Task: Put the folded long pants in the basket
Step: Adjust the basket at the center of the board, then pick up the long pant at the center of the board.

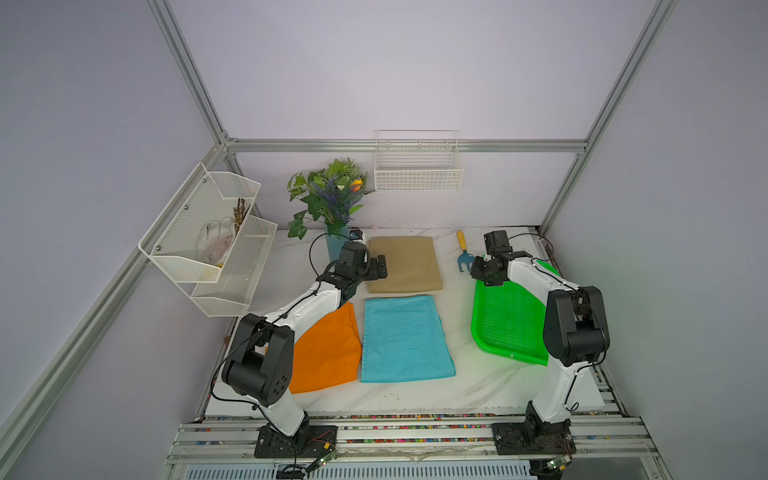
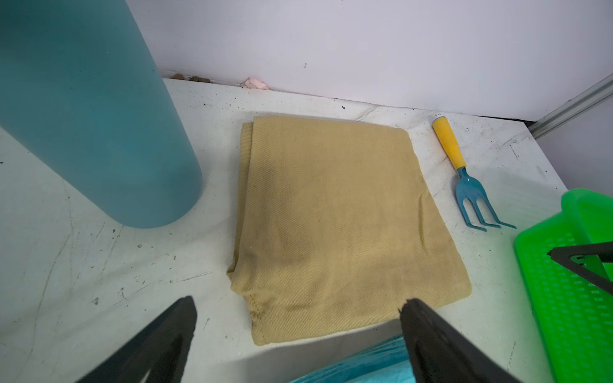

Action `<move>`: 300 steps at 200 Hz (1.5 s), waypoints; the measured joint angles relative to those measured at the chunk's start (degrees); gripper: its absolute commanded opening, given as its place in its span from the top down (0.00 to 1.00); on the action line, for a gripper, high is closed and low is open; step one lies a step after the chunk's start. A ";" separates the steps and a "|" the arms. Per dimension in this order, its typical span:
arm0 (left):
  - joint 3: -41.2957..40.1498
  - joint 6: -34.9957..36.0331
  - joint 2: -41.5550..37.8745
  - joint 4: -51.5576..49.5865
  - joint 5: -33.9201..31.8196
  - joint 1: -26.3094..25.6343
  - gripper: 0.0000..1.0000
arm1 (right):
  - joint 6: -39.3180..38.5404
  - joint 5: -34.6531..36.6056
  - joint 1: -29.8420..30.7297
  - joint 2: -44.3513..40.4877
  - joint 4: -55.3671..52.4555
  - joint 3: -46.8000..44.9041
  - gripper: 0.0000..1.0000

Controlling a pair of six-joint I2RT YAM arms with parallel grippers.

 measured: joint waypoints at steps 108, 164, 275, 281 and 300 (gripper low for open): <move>10.80 -8.13 16.46 -2.32 9.88 8.52 0.00 | -1.95 -10.38 5.25 5.01 2.58 20.02 0.17; 15.41 -14.71 25.64 -1.66 12.31 7.93 0.00 | 1.97 -15.06 8.59 20.33 3.50 26.08 0.20; 20.22 -19.41 30.29 0.15 13.90 7.67 0.00 | 6.08 -19.32 7.96 25.55 4.98 25.62 0.22; 20.02 -19.45 30.27 0.37 13.90 7.63 0.00 | 6.21 -19.63 7.93 25.53 5.68 25.24 0.23; 19.69 -20.13 30.23 1.16 13.92 7.21 0.00 | 6.62 -20.11 7.91 24.98 7.72 23.65 0.26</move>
